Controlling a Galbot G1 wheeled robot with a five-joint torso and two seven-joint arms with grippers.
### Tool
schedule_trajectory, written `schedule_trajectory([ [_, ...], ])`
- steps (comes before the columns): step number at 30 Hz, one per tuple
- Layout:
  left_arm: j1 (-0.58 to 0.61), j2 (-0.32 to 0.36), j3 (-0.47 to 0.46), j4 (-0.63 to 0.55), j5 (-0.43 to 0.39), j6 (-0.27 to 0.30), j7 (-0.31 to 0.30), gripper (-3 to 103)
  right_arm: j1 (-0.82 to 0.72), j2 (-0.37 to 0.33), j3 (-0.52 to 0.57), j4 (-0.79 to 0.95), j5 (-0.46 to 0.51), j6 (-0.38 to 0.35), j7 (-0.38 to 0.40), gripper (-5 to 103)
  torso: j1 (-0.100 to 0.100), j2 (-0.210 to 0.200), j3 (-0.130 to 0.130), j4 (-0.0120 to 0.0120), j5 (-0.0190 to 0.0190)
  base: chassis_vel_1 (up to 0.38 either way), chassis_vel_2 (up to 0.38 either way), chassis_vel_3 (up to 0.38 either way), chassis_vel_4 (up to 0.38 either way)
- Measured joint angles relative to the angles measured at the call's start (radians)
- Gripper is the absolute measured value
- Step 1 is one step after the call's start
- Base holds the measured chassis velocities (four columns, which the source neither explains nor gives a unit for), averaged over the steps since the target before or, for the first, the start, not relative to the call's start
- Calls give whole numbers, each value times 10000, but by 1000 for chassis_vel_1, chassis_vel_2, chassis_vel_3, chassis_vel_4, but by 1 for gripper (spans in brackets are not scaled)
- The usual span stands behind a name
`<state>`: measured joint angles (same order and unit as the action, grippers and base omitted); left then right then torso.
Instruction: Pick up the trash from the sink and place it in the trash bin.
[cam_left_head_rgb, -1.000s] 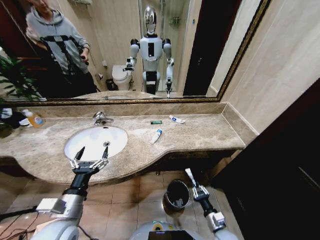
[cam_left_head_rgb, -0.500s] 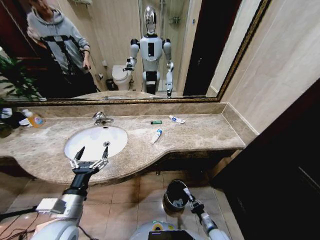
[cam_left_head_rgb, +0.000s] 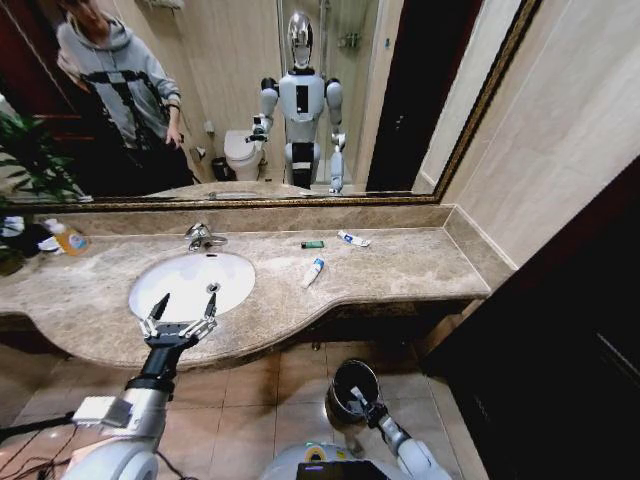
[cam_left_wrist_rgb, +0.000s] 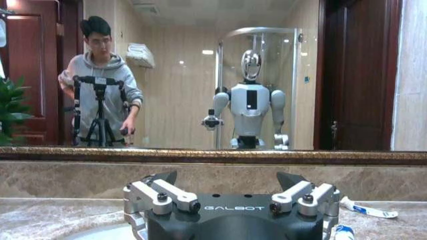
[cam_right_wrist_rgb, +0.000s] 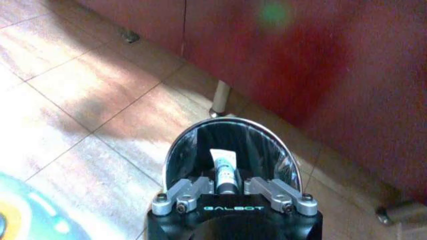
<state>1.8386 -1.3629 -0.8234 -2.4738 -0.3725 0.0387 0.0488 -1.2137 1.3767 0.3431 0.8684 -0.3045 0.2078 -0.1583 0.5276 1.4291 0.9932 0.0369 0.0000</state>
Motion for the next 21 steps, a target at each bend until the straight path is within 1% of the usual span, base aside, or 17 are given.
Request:
schedule_trajectory([
  [2,0,0,0,0,0,0,0,100,410,84,27,-550,-91,115,-21,18,0,0,0,0,-1,0,0,0,0],
  [3,0,0,0,0,0,0,0,100,410,84,27,-550,-91,115,-21,18,0,0,0,0,-1,0,0,0,0],
  [6,0,0,0,0,0,0,0,100,1045,217,105,-1494,-345,383,-47,18,0,0,0,-1,0,0,0,0,0],
  [13,0,0,0,0,0,0,0,100,1611,381,199,-2572,-578,731,103,16,0,0,0,-1,0,0,0,0,0],
  [15,0,0,0,0,0,0,0,100,1761,435,235,-2897,-618,846,190,27,0,0,0,0,-1,0,0,0,0],
  [16,0,0,0,0,0,0,0,100,1761,435,235,-2897,-618,846,190,27,0,0,0,0,-1,0,0,0,0],
  [18,0,0,0,0,0,0,0,100,1823,517,312,-3071,-603,900,237,37,0,0,0,-2,-1,0,0,0,0],
  [19,0,0,0,0,0,0,0,100,1823,517,312,-3071,-603,900,237,37,0,0,0,-2,-1,0,0,0,0],
  [21,0,0,0,0,0,0,0,100,1849,589,360,-3171,-528,952,299,48,0,0,0,0,0,0,0,0,0],
])
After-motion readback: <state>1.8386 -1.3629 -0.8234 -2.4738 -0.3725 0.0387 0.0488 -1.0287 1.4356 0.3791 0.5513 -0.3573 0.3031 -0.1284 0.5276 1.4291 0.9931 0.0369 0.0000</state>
